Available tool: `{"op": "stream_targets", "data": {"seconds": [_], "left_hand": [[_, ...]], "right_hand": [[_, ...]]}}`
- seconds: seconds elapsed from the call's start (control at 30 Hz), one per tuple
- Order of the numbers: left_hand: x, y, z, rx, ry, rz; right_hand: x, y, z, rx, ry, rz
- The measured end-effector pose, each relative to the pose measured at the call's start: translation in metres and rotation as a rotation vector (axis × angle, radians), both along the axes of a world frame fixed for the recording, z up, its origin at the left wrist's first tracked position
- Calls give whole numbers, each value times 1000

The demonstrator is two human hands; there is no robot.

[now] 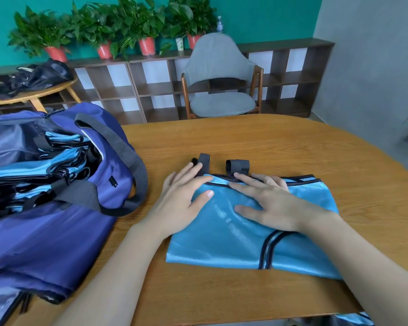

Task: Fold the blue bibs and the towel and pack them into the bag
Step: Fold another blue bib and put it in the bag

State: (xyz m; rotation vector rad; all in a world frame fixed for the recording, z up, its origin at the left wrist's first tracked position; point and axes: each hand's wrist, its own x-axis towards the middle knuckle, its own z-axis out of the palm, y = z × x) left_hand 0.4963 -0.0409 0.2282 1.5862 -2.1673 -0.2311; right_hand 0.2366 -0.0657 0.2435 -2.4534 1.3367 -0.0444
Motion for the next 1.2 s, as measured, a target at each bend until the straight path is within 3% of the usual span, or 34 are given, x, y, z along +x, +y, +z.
{"op": "stream_targets", "data": {"seconds": [0.17,0.33,0.4,0.47,0.57,0.63,0.97,1.2], "left_hand": [[-2,12,4,-194,80,-8],[0,19,-4,-221,106,25],[-2,19,-5,-216,126,39],[-7,20,-5,-217,159,45],[-16,22,-6,-209,154,35],[-20,23,-8,-191,139,26],[-24,25,-11,-121,140,-3],[-22,34,-11,-52,118,-70]], "right_hand": [[14,4,1,-171,224,-303],[5,8,17,-136,319,-566],[1,12,20,-266,390,-539],[-6,13,19,-417,284,-400],[-17,12,10,-329,4,-48],[-20,12,1,-216,-24,28],[32,24,-15,-163,51,-277],[-2,33,-7,-242,-158,-70]]}}
